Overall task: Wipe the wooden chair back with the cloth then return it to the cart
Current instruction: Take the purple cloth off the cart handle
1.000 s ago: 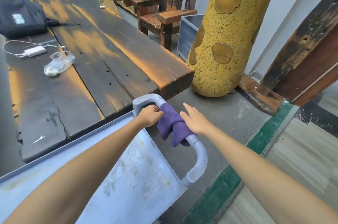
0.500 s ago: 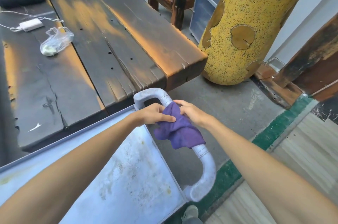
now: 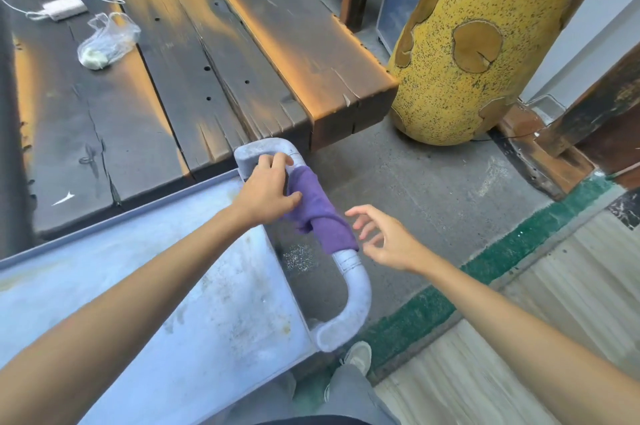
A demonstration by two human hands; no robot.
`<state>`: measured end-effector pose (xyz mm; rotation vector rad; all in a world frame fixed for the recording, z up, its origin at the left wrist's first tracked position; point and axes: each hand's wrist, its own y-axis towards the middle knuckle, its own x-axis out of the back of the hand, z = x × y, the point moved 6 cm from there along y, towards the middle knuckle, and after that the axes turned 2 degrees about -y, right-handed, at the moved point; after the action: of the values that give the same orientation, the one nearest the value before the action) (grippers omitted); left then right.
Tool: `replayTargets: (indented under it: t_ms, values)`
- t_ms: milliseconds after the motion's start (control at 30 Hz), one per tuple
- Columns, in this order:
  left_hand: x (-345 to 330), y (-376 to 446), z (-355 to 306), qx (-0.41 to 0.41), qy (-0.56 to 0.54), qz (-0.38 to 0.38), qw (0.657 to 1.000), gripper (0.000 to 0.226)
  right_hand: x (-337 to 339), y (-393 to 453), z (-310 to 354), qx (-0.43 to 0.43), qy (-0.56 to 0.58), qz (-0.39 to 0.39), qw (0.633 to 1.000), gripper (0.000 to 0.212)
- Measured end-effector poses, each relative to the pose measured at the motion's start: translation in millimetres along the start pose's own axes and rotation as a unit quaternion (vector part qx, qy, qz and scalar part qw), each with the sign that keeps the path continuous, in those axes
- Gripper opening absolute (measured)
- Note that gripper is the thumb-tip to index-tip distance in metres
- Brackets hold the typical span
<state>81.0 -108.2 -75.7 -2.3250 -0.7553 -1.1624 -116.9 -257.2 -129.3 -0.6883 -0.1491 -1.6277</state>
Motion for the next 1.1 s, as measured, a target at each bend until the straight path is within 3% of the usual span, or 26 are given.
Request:
replayTargets:
  t_ms: [100, 167, 267, 400, 500, 767, 1000, 1100]
  values:
    - [-18, -37, -18, -0.067, -0.064, -0.096, 0.991, 0.03, -19, -19, -12, 0.029, -0.013, 0.017, 0.999, 0.059]
    - [-38, -60, -24, -0.094, -0.099, -0.092, 0.986, 0.023, -23, -21, -15, 0.037, -0.021, -0.009, 0.999, 0.062]
    - [-66, -86, -28, -0.115, -0.14, -0.077, 0.98, 0.034, -21, -18, -16, 0.051, -0.024, -0.068, 0.996, 0.06]
    - [-88, -98, -33, -0.099, -0.143, -0.103, 0.979, 0.052, -19, -15, -7, 0.079, -0.021, -0.139, 0.987, 0.041]
    - [-92, -98, -36, -0.046, -0.145, -0.15, 0.977, 0.044, -17, -14, -7, 0.067, -0.014, -0.167, 0.984, 0.023]
    - [-40, -82, -37, -0.026, -0.083, -0.211, 0.974, 0.016, 25, -17, 15, 0.069, -0.023, -0.27, 0.96, 0.015]
    - [16, -18, -105, -0.044, -0.06, -0.266, 0.961, 0.011, 115, -23, 51, 0.084, -0.046, -0.362, 0.927, 0.015]
    - [23, 12, -136, -0.054, -0.023, -0.282, 0.958, 0.009, 164, -37, 51, 0.085, -0.119, -0.389, 0.91, 0.034]
